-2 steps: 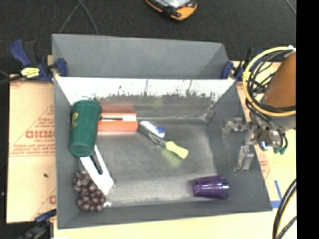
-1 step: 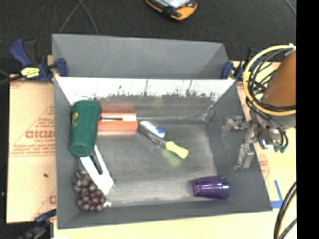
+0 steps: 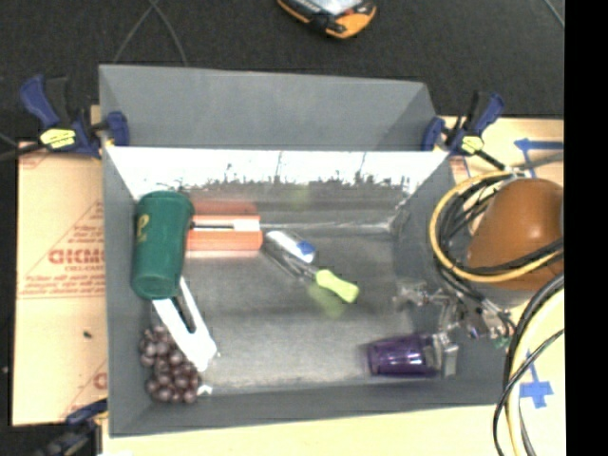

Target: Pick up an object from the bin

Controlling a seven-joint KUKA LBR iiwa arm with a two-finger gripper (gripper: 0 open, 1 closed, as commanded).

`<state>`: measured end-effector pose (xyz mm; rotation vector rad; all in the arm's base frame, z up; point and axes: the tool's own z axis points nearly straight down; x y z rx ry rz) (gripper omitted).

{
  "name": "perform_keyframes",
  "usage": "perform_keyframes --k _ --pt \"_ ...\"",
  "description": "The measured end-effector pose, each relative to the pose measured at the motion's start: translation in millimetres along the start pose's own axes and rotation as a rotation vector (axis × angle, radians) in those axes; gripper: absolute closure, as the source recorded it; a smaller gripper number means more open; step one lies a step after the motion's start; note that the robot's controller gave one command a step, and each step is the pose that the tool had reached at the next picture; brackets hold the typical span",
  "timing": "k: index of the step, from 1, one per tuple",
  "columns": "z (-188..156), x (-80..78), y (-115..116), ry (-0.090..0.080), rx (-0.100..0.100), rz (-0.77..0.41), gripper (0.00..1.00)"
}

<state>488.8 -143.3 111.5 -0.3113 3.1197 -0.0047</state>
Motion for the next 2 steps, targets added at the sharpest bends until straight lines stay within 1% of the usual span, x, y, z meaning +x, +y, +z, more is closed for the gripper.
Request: perform_keyframes --k 1,2 --pt "-43.7 15.4 4.3 -0.009 0.005 -0.187 0.00" --pt "10.8 6.6 50.5 0.001 -0.001 -0.115 0.00"
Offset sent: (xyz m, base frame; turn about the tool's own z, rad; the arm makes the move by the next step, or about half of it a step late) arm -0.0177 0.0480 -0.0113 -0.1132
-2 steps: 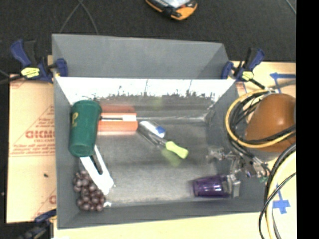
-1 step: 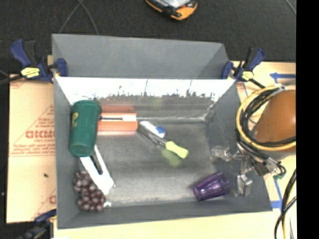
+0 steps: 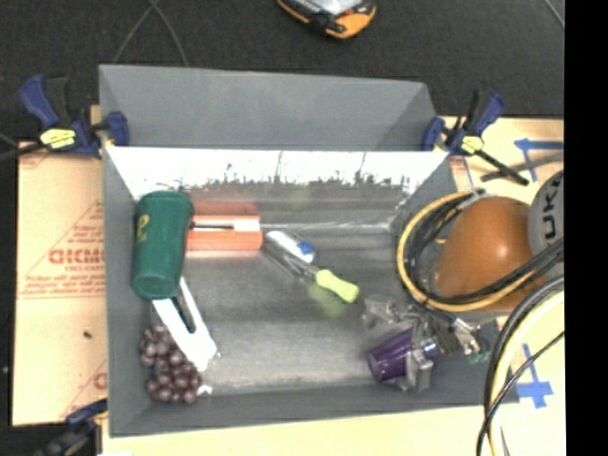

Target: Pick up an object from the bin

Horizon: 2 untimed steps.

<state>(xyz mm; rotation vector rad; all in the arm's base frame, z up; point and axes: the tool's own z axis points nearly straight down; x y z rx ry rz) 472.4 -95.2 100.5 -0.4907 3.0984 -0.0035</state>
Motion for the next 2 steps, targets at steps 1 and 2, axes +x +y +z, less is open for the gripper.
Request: perform_keyframes --k 1,2 --pt "28.3 1.2 -23.0 -0.027 0.021 -0.156 0.00" --pt "30.0 3.9 -11.2 -0.006 0.003 -0.021 1.00"
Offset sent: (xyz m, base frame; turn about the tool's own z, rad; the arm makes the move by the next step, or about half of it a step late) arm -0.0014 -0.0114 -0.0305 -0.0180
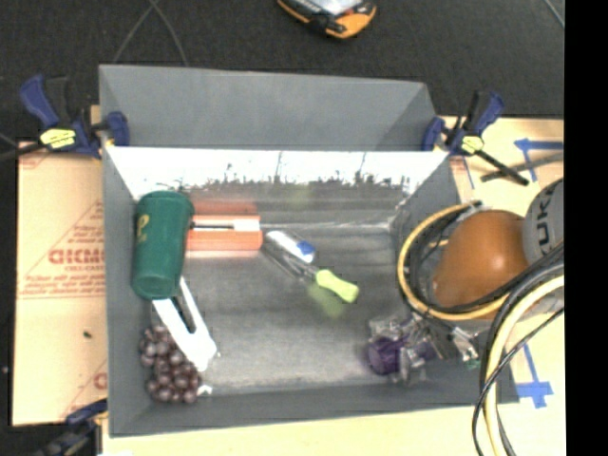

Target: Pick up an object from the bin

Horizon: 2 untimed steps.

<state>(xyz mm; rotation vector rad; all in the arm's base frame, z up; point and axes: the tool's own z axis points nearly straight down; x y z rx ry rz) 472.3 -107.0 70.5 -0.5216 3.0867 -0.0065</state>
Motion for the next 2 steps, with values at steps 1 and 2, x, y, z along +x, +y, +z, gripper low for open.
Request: perform_keyframes --k 1,2 --pt "0.0 0.0 -0.1 0.000 0.000 -0.001 1.00" --pt "-5.6 0.3 0.0 0.000 0.000 -0.002 1.00"
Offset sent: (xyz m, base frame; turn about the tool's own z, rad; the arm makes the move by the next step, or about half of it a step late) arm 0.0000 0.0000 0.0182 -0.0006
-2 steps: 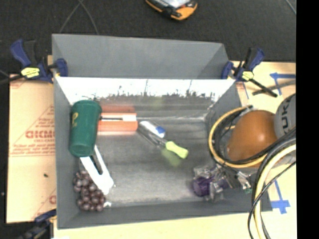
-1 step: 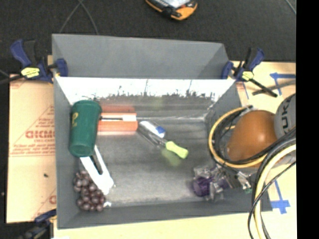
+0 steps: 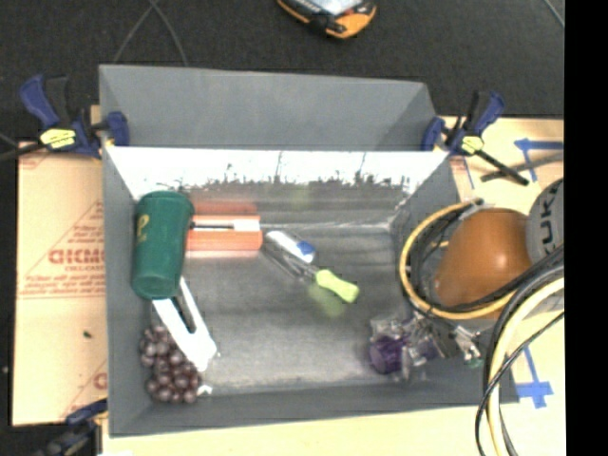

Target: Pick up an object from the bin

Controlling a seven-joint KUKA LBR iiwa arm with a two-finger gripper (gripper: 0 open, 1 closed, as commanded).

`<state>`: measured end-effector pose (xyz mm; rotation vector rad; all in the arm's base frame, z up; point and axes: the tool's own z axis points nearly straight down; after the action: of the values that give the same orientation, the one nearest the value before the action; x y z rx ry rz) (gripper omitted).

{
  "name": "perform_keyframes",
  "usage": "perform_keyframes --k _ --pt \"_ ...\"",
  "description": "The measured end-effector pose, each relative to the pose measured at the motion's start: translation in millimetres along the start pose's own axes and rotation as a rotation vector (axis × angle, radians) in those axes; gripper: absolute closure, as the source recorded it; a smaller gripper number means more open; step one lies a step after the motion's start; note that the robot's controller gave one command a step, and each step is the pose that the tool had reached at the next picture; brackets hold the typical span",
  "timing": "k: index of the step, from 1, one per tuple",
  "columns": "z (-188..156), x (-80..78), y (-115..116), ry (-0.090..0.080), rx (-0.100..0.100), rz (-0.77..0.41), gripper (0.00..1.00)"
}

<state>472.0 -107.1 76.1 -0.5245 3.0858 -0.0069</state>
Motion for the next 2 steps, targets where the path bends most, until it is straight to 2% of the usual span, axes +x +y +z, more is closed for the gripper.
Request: perform_keyframes --k 2 --pt "-31.1 -0.3 -0.2 -0.001 0.000 -0.001 1.00"
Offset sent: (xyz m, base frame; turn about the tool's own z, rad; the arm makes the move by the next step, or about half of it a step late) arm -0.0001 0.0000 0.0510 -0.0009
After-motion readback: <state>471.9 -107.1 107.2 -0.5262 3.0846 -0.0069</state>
